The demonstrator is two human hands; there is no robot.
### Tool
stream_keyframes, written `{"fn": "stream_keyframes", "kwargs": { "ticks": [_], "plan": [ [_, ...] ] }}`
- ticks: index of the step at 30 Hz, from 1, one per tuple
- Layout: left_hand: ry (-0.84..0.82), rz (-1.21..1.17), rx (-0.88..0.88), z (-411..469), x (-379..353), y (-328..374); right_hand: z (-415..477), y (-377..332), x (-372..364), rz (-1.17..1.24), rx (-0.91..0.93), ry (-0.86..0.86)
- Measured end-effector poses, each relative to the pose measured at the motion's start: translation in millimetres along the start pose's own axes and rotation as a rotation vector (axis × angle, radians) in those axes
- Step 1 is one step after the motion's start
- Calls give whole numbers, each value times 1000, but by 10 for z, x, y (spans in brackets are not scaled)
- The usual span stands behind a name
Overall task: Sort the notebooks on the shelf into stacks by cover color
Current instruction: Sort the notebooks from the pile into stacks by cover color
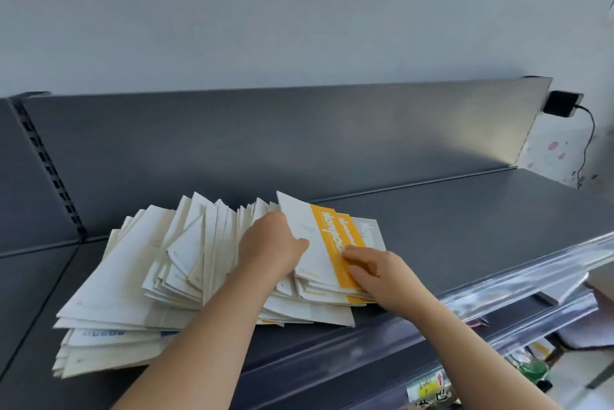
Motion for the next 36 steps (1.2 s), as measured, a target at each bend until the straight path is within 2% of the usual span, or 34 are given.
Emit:
{"fn": "stream_keyframes", "kwargs": {
  "ticks": [5,12,20,26,31,36],
  "plan": [
    [108,-27,52,-30,18,-17,23,168,73,-4,-119,74],
    [141,-124,90,-179,43,52,50,121,-35,61,-95,14],
    [150,-481,57,-318,170,-29,98,-62,-2,173,-56,34],
    [270,-636,1,-509,493,-124,99,-496,160,367,10,150],
    [382,-642,-27,-679,918,-337,42,-1035,263,468,121,253],
    [396,-627,-43,-936,1400,-657,-60,-1758,265,500,259,278]
  ]
}}
Point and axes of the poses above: each hand's wrist, its own z-axis towards the middle knuckle, its own x-axis out of the back of the hand, y = z × x, the point moved 3 cm from there along z, towards the middle knuckle, and after that the axes turned 13 degrees about -z, right-handed, at the moved point
